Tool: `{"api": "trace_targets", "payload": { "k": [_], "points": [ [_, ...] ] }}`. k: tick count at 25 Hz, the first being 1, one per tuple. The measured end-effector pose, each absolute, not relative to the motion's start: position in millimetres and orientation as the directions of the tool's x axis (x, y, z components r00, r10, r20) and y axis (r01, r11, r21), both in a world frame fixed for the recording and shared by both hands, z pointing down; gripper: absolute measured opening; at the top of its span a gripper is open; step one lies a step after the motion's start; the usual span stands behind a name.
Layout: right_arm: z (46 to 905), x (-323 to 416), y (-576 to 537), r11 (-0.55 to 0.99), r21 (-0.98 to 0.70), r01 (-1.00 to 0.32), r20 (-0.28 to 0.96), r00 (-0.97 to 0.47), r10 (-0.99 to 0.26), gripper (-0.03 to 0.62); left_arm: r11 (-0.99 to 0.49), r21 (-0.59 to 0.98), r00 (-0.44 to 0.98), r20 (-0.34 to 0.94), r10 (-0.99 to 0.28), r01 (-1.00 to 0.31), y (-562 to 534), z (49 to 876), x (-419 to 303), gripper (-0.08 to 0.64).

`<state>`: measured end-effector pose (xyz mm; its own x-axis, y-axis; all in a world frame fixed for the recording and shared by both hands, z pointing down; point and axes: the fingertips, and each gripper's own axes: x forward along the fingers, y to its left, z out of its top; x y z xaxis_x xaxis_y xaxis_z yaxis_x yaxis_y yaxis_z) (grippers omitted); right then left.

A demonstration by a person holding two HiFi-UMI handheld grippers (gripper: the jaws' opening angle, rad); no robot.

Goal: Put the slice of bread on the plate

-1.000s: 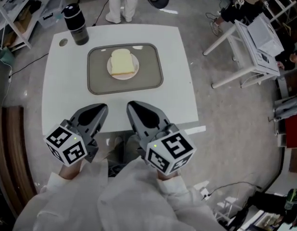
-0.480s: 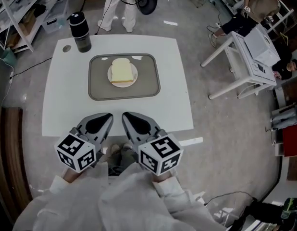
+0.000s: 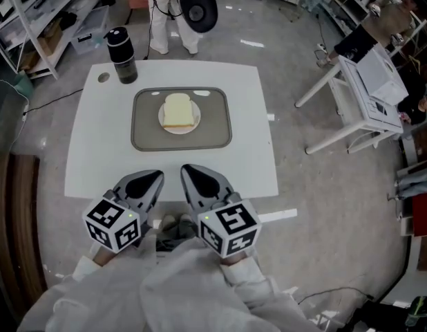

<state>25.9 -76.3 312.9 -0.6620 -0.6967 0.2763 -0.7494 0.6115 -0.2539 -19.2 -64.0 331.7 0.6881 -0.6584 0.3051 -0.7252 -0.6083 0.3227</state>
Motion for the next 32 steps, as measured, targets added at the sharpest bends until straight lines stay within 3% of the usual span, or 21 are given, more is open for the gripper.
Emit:
{"api": "trace_targets", "payload": {
  "k": [10, 32],
  "points": [
    [320.8, 29.0, -77.0, 0.62, -0.216, -0.754, 0.301, -0.656, -0.692, 0.014, -0.574, 0.423, 0.703, 0.281, -0.653, -0.702, -66.9, 332.1, -17.3, 0.009],
    [316.5, 40.0, -87.4, 0.624, -0.195, -0.757, 0.294, -0.652, -0.699, 0.014, -0.59, 0.396, 0.705, 0.291, -0.646, -0.704, -79.1, 328.2, -6.0, 0.009]
  ]
}}
